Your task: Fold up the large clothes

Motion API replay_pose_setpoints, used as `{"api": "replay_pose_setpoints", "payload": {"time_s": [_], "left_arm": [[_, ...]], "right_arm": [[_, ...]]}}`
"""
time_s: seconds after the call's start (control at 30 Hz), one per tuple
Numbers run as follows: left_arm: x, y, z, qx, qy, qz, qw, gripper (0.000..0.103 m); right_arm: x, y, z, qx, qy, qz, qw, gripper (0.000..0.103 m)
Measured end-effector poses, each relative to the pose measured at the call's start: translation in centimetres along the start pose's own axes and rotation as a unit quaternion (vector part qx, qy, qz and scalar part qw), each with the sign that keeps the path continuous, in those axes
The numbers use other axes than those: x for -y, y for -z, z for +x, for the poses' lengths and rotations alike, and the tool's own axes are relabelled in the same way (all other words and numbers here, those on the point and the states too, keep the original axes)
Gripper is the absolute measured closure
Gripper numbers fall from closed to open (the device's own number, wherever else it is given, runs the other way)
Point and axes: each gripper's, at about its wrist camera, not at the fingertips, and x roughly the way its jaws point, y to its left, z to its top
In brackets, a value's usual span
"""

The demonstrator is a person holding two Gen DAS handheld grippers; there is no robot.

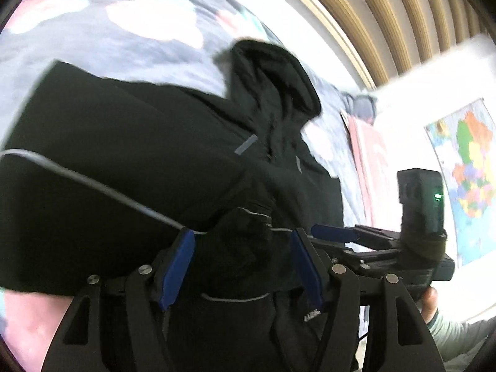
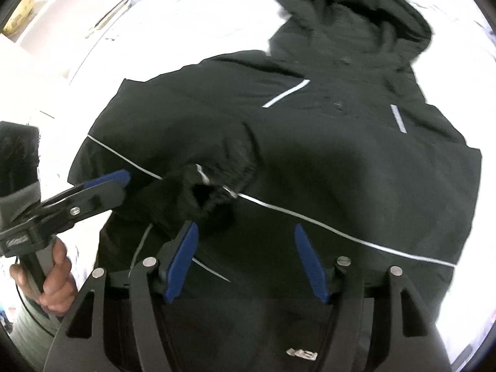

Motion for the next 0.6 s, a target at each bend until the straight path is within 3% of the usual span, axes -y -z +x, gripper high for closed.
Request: {"api": "replay_pose_setpoints", "payload": {"time_s": [0.1,0.27,0.33,0.6], "left_arm": [[-0.6,0.0,-1.9,0.027,-0.038,0.008,0.9989,0.037],[-1.6,-0.7,-3.8,0.050,-0.064,-0.006,0.9967,0.037],[-1.8,-0.9,-4.0,0.054,-0.086,-0.003,0.9949,0.037],[-0.5,-2.0,-5.3,0.074,-0.146,0.034,0.9859,0.037]], "right_arm": [[-0.4,-1.3,1.8,-0.007,-0.014,0.019,1.000,0.035],[-0.6,-2.9,5.7,-0.034,-0.057,0.060,0.996,0.035],[-1.1,-2.9,6.4,-0.035,-0.051,0.050,0.997,0.059],[-2.6,-2.1,-0.8,0.056,-0.015,-0.006,0.998,0.070]]}}
